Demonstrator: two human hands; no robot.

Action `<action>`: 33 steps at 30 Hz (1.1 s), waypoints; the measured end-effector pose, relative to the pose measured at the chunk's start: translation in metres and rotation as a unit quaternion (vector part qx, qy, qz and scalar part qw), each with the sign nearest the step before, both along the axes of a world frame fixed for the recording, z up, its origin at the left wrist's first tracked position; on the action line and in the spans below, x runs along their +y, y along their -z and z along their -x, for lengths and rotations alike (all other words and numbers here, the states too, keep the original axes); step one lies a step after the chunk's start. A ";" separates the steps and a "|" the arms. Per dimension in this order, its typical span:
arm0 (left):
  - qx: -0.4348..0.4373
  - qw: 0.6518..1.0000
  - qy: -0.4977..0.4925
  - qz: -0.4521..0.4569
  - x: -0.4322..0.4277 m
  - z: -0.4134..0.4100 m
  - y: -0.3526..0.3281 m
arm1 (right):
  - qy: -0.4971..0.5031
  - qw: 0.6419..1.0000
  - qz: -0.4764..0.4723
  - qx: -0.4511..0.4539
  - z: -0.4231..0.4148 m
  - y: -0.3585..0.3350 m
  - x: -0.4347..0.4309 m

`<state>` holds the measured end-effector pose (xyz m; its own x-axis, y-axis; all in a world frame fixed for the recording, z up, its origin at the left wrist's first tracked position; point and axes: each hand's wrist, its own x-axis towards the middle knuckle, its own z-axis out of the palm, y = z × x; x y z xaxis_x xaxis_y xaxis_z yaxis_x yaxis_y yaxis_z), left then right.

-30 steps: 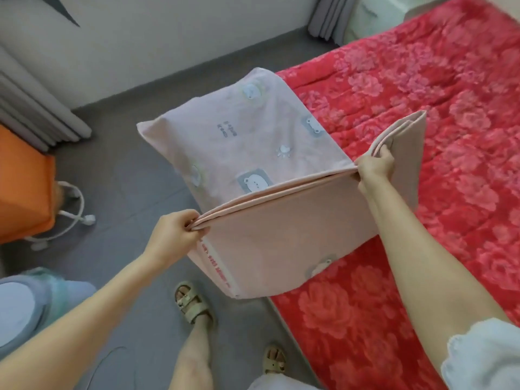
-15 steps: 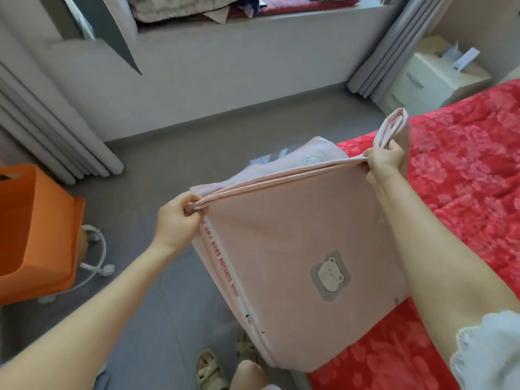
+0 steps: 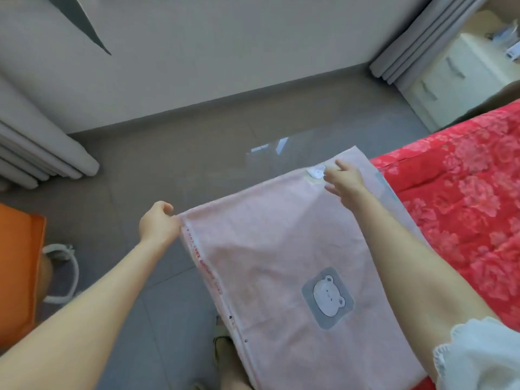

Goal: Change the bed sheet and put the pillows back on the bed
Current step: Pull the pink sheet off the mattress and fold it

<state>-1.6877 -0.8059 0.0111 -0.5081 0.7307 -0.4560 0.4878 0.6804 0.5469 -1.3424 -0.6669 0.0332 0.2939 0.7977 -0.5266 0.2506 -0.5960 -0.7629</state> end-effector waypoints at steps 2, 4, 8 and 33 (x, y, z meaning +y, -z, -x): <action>0.019 0.998 0.026 0.054 -0.015 0.001 0.029 | 0.023 0.998 0.031 -0.056 -0.020 0.031 -0.025; 0.013 0.995 0.041 0.093 -0.036 -0.007 0.049 | 0.051 0.988 0.057 -0.136 -0.045 0.052 -0.057; -0.017 0.986 0.078 0.144 -0.084 -0.038 0.073 | 0.090 0.941 0.079 -0.316 -0.096 0.062 -0.148; -0.565 0.530 -0.560 0.294 -0.376 -0.296 0.104 | 0.379 0.907 0.085 0.162 -0.238 0.101 -0.381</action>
